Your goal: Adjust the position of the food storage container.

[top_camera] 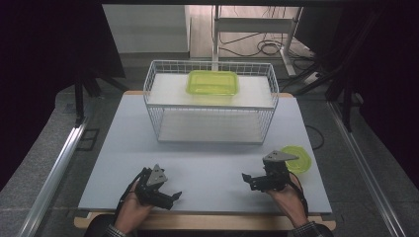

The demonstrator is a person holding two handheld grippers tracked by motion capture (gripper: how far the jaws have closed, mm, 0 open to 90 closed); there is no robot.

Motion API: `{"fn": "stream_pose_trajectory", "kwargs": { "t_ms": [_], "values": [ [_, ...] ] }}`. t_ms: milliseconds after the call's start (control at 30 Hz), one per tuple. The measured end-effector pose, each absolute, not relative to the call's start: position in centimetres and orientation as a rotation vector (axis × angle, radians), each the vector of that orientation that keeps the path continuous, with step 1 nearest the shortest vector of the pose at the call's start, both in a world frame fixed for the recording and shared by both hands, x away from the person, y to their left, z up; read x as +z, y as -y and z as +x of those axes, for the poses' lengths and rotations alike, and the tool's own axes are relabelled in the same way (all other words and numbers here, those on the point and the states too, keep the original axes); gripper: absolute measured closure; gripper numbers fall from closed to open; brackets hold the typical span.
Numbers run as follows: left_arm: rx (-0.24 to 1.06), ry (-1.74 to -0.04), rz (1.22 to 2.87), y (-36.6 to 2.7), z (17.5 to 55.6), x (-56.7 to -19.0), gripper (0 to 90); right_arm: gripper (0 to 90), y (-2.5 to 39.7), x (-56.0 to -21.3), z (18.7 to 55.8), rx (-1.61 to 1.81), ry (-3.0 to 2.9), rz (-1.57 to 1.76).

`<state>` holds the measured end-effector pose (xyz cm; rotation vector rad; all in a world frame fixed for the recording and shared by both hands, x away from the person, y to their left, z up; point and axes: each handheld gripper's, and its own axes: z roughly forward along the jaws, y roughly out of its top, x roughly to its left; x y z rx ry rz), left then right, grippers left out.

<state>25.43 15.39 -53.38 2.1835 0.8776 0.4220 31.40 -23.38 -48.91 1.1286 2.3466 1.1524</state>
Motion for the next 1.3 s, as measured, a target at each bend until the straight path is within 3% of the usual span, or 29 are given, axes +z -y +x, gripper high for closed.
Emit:
{"fn": "stream_pose_trajectory", "kwargs": {
  "t_ms": [167,300,533,733,833,1133,1300],
  "values": [
    [0.421,-0.878,2.186,-15.4,25.4,-53.4,1.6,0.8,24.1,-48.2,31.8,1.165,-2.325,1.177],
    [0.422,-0.877,2.188,-15.4,25.5,-53.4,1.6,7.1,24.9,-47.8,32.2,1.156,-2.307,1.227],
    [0.421,-0.874,2.197,-15.3,25.5,-53.5,1.7,32.3,26.5,-46.3,32.6,1.173,-2.241,1.265],
    [0.42,-0.871,2.202,-15.2,25.5,-53.5,1.7,45.7,27.5,-45.6,32.9,1.16,-2.234,1.273],
    [0.419,-0.872,2.203,-15.2,25.4,-53.6,1.7,59.0,28.2,-45.1,33.2,1.126,-2.224,1.269],
    [0.422,-0.862,2.22,-15.1,25.5,-53.6,1.8,85.9,31.4,-44.9,34.7,1.036,-2.178,1.315],
    [0.422,-0.86,2.225,-15.0,25.5,-53.7,1.8,89.0,33.4,-44.8,35.2,1.031,-2.118,1.366]
  ]
}}
